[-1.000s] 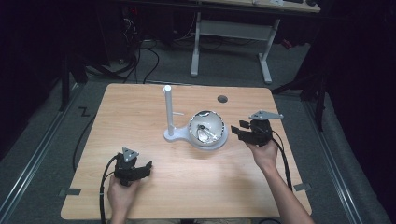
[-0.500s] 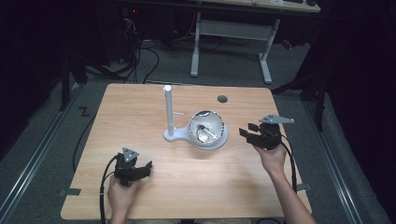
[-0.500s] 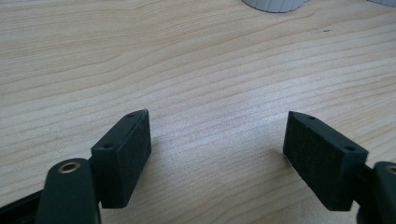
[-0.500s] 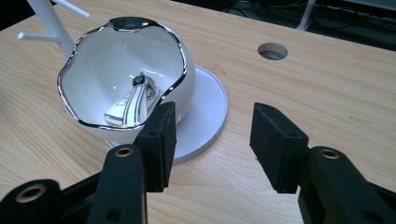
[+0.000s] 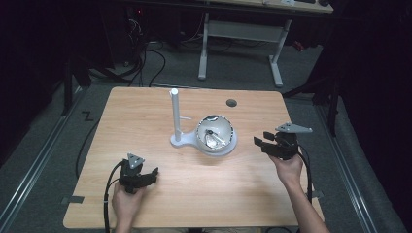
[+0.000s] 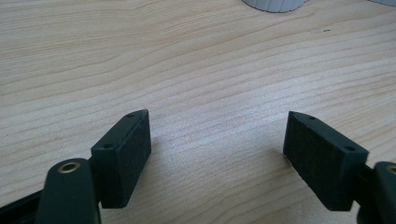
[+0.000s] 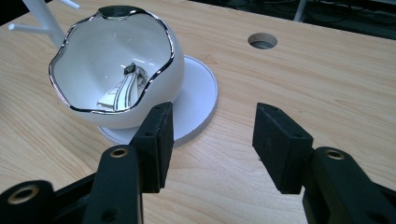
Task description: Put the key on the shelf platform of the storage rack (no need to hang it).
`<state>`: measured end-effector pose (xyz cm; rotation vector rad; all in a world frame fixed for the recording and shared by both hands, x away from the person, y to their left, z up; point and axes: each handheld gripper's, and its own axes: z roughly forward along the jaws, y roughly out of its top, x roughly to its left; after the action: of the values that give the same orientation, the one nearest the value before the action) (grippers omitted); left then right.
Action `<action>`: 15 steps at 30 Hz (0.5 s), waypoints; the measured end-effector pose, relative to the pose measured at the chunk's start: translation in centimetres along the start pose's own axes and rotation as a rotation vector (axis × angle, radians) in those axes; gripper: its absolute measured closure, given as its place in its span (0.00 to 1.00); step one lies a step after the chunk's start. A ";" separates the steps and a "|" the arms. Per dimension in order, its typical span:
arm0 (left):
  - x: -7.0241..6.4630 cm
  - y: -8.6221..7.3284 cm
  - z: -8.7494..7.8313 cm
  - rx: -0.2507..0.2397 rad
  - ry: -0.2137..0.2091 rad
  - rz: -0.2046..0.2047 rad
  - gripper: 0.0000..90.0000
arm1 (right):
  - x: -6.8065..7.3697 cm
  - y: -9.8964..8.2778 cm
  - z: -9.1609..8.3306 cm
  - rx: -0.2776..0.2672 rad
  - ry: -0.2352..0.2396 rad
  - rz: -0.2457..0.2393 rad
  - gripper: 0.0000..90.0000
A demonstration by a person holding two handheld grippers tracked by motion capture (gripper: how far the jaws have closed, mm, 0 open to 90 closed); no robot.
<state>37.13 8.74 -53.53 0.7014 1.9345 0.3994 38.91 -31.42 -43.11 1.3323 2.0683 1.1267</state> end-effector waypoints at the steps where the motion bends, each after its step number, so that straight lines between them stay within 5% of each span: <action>1: 0.0 0.0 0.0 0.000 0.001 -0.001 0.26 | 0.0 0.0 -0.1 -0.007 0.000 0.000 0.54; 15: 0.0 0.0 0.0 0.000 0.003 -0.003 0.26 | -0.6 -1.0 -1.3 -0.018 -0.003 0.030 0.54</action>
<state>37.13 8.71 -53.51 0.6978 1.9385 0.3985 37.70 -32.66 -43.25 1.3594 2.0373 1.1524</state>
